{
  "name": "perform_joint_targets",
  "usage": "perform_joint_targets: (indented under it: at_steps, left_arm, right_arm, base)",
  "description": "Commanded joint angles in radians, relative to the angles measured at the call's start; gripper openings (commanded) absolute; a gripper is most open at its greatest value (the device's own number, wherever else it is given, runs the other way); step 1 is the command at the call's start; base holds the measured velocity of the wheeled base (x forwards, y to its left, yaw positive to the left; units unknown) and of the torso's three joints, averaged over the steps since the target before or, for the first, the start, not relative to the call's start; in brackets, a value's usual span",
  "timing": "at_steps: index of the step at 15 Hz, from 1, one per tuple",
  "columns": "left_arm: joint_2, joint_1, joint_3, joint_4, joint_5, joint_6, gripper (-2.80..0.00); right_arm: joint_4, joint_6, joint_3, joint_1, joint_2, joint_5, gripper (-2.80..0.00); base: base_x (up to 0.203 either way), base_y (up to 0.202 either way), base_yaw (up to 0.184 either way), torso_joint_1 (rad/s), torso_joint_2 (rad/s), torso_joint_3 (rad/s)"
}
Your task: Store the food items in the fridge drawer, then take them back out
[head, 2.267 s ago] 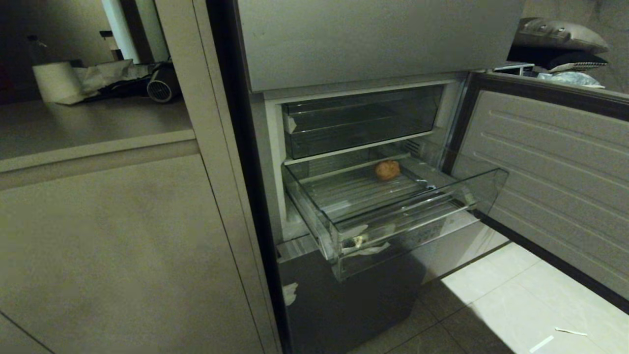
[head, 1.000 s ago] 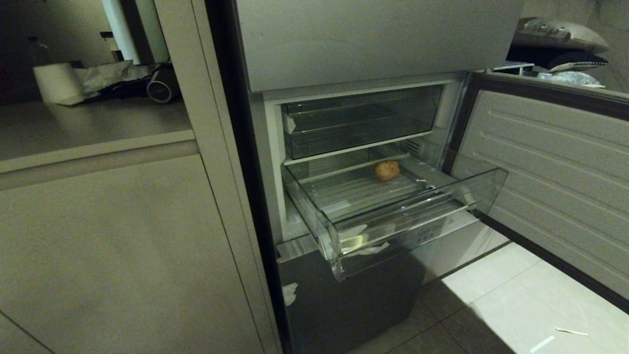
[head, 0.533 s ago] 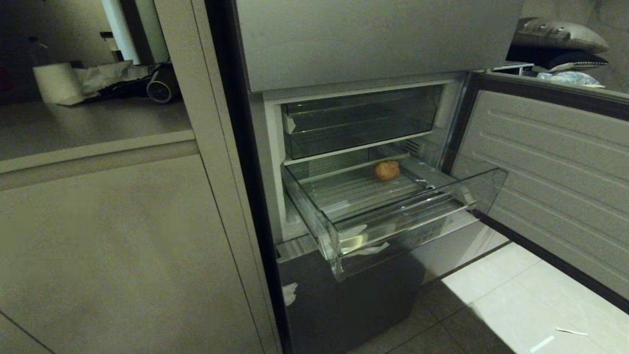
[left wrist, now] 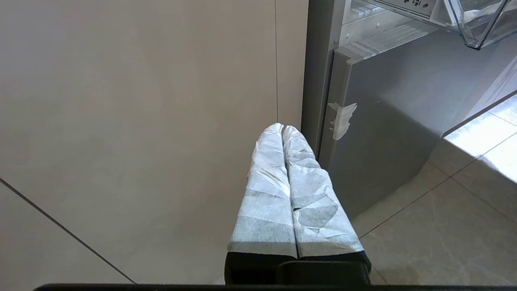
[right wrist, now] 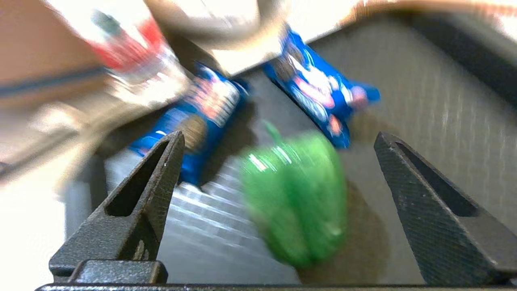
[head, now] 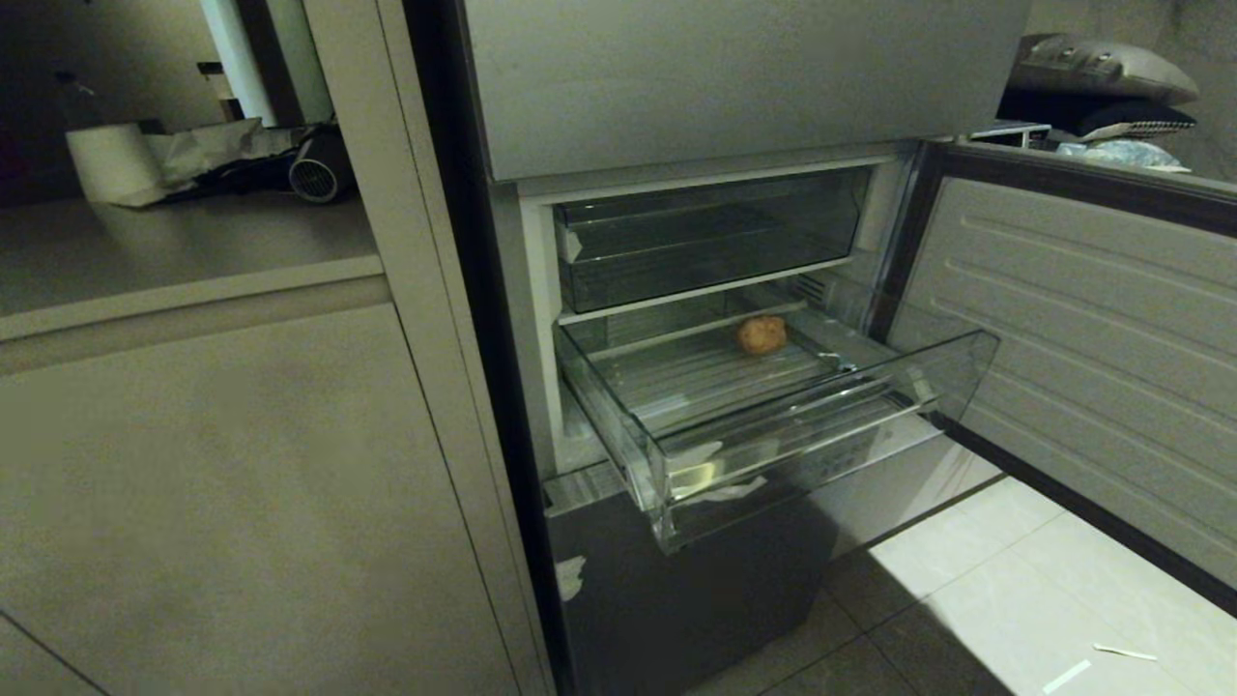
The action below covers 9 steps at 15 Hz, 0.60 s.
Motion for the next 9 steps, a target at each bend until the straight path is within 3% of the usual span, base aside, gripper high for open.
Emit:
perform_joint_targets:
  at_steps: [1,6,9]
  left_arm:
    - [0.001,0.000,0.000,0.000,0.000,0.000,-2.80]
    - [0.001,0.000,0.000,0.000,0.000,0.000,-2.80]
    - [0.001,0.000,0.000,0.000,0.000,0.000,-2.80]
  right_arm:
    - [0.000,0.016,0.013,0.000,-0.139,0.007,-2.80]
    - [-0.001,0.060,0.174,0.044,-0.466,0.014,-2.80]
    - [0.008,0.073,0.259,0.161,-0.701,0.038,-2.80]
  base:
    - [0.000,0.000,0.000,0.000,0.00,0.000]
    - [0.000,0.000,0.000,0.000,0.00,0.000]
    - [0.000,0.000,0.000,0.000,0.00,0.000]
